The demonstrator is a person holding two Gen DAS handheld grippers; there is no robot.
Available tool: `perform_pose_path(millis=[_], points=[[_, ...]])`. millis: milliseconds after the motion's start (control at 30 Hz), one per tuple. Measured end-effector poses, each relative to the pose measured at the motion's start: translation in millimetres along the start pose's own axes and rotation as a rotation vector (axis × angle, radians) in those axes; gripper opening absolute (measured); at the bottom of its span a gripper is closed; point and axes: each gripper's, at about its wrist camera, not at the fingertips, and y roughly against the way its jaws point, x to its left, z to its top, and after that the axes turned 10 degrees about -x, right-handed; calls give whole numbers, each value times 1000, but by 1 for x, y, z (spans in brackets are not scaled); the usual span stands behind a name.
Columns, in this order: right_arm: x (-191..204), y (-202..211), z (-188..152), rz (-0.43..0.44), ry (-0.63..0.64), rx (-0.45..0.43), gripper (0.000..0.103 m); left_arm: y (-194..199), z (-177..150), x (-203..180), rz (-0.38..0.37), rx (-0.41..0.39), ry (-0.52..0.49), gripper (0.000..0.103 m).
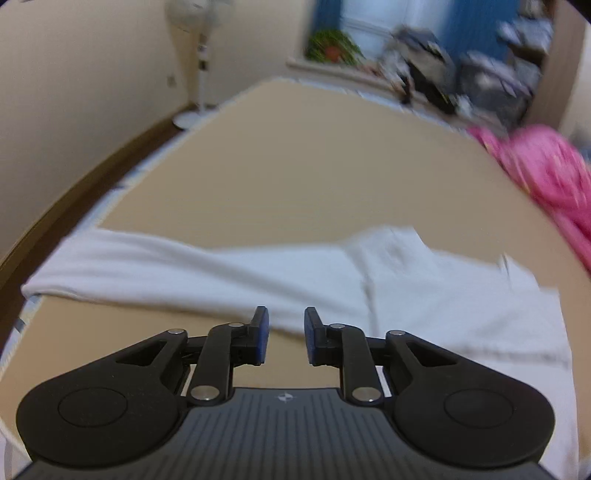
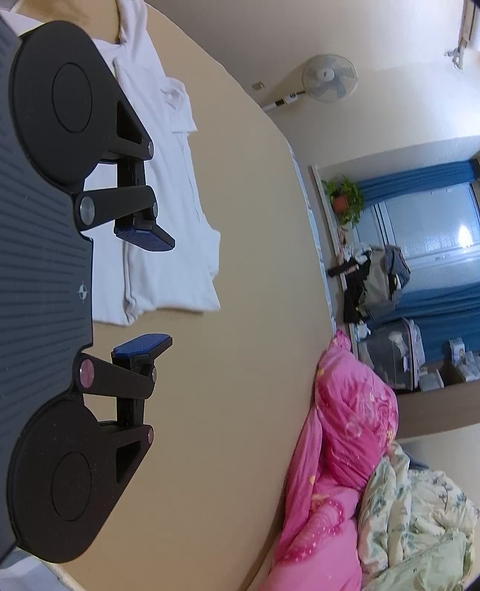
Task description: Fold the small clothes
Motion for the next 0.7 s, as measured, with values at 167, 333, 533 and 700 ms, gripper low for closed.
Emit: perform_pose_path(millis=[167,333,533,700], points=[[10,-7,-4,12,59,21,52,-39,-16,100,102,7,269,29],[9,-24,-6,2,68,53,52,-70,-25,201,253,92,642,36],[11,-49,-11,-16,88,102,52,-78,-44,272,232,-5,1032,37],[17,-64,-17,-9,121,137,52,-83,-43,274,334,-11,988,4]])
